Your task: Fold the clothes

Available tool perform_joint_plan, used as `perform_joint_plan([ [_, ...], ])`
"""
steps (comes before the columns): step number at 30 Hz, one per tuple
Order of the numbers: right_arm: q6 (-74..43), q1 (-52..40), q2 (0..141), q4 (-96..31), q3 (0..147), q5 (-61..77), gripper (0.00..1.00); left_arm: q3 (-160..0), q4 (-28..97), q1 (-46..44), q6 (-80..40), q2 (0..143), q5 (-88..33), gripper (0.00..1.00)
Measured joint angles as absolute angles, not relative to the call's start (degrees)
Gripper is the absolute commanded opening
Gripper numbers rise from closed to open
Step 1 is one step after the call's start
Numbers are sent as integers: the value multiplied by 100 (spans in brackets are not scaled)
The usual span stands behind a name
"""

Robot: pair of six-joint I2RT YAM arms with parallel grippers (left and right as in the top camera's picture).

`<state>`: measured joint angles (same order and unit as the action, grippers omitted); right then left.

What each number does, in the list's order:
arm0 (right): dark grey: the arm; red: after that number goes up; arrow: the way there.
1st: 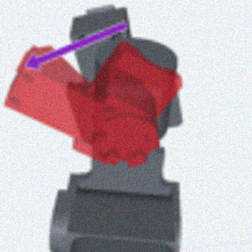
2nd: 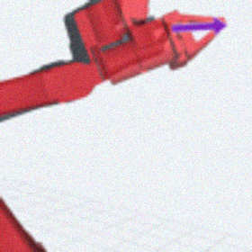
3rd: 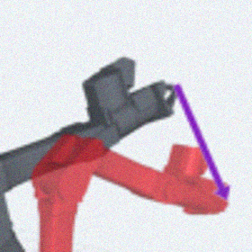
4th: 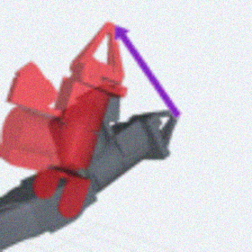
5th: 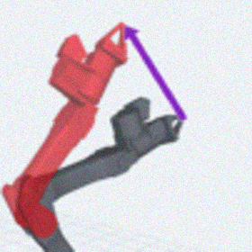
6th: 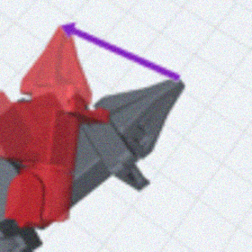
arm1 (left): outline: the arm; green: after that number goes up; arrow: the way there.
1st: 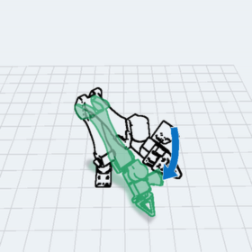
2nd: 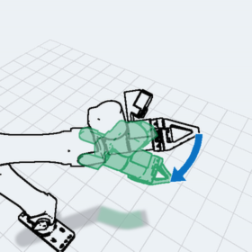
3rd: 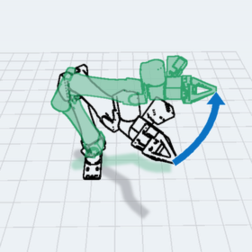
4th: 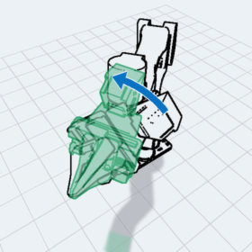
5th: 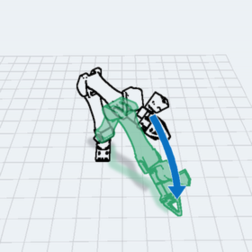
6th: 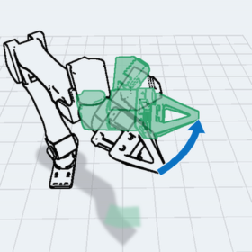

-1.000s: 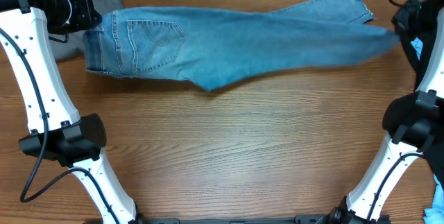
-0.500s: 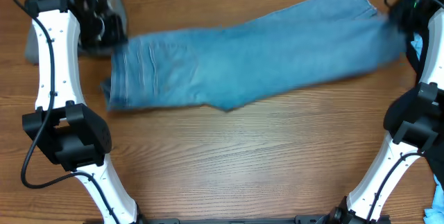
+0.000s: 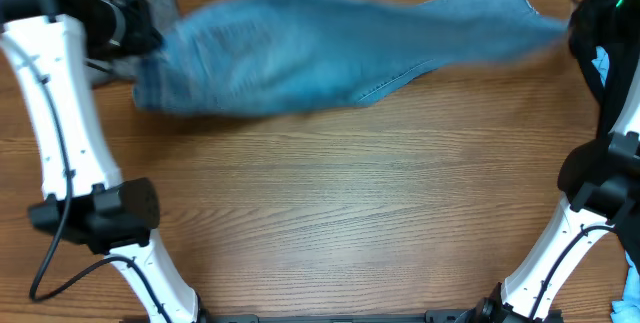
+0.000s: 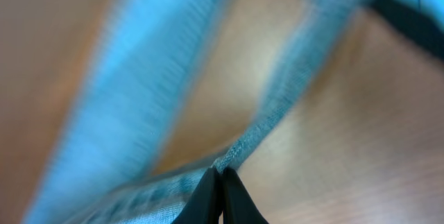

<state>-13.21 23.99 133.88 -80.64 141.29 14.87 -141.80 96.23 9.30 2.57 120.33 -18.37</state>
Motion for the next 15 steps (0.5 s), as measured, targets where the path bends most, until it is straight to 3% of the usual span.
perform_joint_plan([
  [9, -1258, 2399, 13413, -7848, 11730, 1243, 4, -11172, 9609, 174, 309, 12379, -1470, 4],
  [15, -1223, 2401, 13456, -6265, 11863, 1865, 4, -11325, 8665, 318, 320, 12383, -1367, 4],
])
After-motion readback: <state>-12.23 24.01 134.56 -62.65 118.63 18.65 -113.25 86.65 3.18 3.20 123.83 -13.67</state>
